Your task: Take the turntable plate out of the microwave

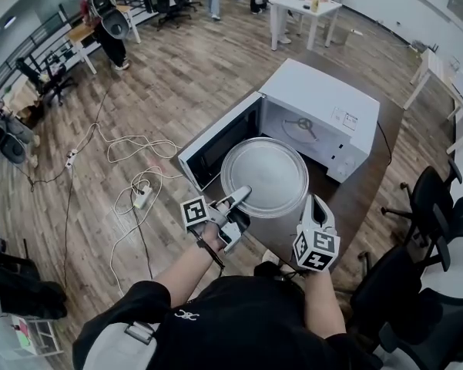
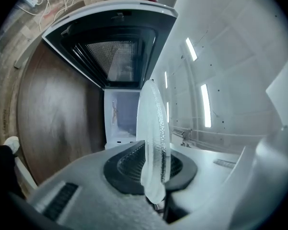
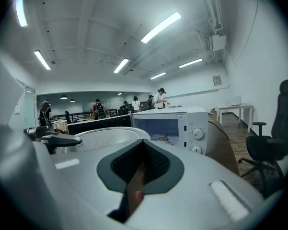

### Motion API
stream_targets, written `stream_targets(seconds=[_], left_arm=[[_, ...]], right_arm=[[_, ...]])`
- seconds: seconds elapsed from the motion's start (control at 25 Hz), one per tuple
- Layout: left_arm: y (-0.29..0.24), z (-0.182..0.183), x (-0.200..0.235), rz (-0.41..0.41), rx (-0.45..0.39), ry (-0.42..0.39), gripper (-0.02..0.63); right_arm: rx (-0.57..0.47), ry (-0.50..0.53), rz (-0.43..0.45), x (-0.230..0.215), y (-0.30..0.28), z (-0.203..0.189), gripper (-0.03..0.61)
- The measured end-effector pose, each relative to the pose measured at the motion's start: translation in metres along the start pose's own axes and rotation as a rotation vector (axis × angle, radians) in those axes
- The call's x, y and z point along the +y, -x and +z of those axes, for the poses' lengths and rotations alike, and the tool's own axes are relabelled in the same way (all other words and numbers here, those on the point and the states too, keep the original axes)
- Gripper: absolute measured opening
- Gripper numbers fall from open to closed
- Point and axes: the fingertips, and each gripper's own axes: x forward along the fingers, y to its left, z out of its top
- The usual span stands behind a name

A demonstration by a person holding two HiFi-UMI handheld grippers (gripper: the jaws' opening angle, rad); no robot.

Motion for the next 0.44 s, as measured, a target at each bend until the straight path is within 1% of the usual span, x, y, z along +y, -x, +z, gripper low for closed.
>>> stream_targets(seconds=[0.44], left_arm=[[-0.0027,0.0015,-0.0014,-0.005,-0.009,0.013,0.035]], right_arm=[[0.002,0.002,-0.011,-0.0035,0.0019,-0.0025,0.008]])
